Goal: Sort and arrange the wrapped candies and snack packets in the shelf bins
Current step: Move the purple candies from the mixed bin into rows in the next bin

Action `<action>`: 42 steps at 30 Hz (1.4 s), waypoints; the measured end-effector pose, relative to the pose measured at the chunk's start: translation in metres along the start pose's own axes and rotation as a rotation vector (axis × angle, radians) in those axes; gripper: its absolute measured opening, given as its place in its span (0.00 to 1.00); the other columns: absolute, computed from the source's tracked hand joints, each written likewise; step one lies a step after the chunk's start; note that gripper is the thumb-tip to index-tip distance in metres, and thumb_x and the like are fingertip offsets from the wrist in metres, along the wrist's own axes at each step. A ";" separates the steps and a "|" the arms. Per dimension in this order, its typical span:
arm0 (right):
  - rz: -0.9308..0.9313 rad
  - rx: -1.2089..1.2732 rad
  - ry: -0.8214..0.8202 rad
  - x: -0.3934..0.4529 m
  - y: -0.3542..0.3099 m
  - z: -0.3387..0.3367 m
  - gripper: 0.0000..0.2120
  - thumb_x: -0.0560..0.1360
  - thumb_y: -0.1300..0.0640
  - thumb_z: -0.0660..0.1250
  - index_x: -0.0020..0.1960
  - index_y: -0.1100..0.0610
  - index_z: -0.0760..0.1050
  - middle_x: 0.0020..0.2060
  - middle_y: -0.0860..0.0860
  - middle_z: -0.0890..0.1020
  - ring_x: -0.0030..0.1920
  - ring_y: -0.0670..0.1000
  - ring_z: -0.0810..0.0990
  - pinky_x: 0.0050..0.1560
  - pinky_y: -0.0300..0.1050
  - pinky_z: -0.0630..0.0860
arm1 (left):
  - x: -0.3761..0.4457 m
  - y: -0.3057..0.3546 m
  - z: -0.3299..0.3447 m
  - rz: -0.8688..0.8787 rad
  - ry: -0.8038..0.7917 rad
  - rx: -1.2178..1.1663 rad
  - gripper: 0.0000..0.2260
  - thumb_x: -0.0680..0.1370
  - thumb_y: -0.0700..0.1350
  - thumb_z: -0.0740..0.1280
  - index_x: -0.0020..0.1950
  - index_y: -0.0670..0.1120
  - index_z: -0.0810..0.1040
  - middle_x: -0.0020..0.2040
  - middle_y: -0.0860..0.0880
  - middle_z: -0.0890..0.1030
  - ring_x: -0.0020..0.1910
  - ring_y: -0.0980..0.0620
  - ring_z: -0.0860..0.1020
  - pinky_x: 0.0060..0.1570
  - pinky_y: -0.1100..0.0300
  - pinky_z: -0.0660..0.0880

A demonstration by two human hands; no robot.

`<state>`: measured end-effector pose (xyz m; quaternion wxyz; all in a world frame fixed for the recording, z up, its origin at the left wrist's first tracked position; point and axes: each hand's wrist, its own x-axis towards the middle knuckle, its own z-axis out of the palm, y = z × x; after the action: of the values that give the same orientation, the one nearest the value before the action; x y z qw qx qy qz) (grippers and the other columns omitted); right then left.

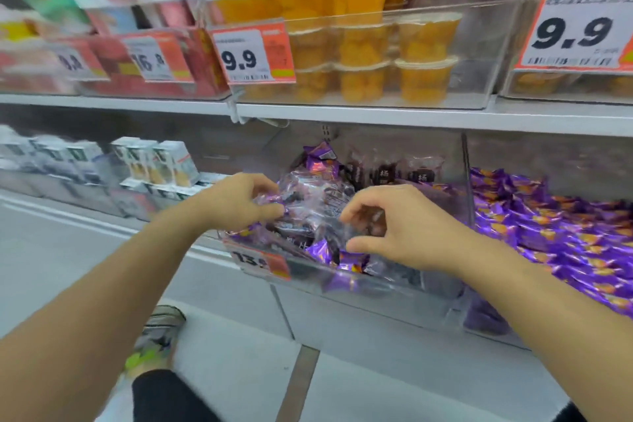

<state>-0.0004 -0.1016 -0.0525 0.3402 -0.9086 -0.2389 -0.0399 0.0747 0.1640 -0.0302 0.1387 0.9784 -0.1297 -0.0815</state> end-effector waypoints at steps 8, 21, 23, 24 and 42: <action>0.068 -0.134 -0.126 0.055 0.005 0.025 0.24 0.61 0.49 0.84 0.53 0.43 0.77 0.49 0.45 0.75 0.49 0.46 0.75 0.49 0.40 0.73 | 0.025 -0.008 0.008 0.047 0.068 -0.072 0.14 0.71 0.50 0.78 0.53 0.47 0.84 0.28 0.59 0.75 0.31 0.60 0.76 0.34 0.67 0.69; 0.076 -0.122 0.101 0.062 0.020 0.019 0.15 0.70 0.57 0.77 0.49 0.45 0.74 0.46 0.43 0.81 0.48 0.45 0.79 0.50 0.41 0.76 | 0.011 0.012 0.015 0.256 0.070 -0.268 0.16 0.77 0.60 0.67 0.44 0.47 0.82 0.35 0.46 0.82 0.32 0.50 0.77 0.38 0.55 0.76; 0.056 -0.088 0.029 0.055 0.019 0.015 0.17 0.67 0.54 0.80 0.51 0.46 0.77 0.49 0.43 0.80 0.49 0.42 0.78 0.48 0.35 0.72 | 0.015 0.022 0.022 0.286 0.006 -0.130 0.16 0.73 0.63 0.67 0.44 0.51 0.83 0.36 0.51 0.83 0.38 0.53 0.79 0.45 0.52 0.76; 0.047 -0.090 0.014 0.052 0.018 0.014 0.18 0.66 0.52 0.80 0.52 0.46 0.78 0.50 0.43 0.79 0.49 0.39 0.77 0.47 0.33 0.70 | 0.017 0.027 0.024 0.303 -0.039 -0.077 0.14 0.72 0.62 0.69 0.44 0.53 0.84 0.36 0.53 0.82 0.38 0.58 0.79 0.46 0.54 0.74; 0.240 -0.168 0.286 0.053 0.039 0.002 0.03 0.72 0.59 0.74 0.42 0.53 0.81 0.36 0.49 0.83 0.39 0.50 0.82 0.45 0.44 0.77 | 0.021 0.062 0.031 0.301 -0.328 0.134 0.08 0.75 0.48 0.74 0.53 0.49 0.85 0.25 0.60 0.75 0.28 0.64 0.73 0.29 0.72 0.65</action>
<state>0.0644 -0.1041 -0.0647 0.2957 -0.9409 -0.0740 -0.1475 0.0743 0.0932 -0.0441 0.0614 0.9288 -0.2999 -0.2088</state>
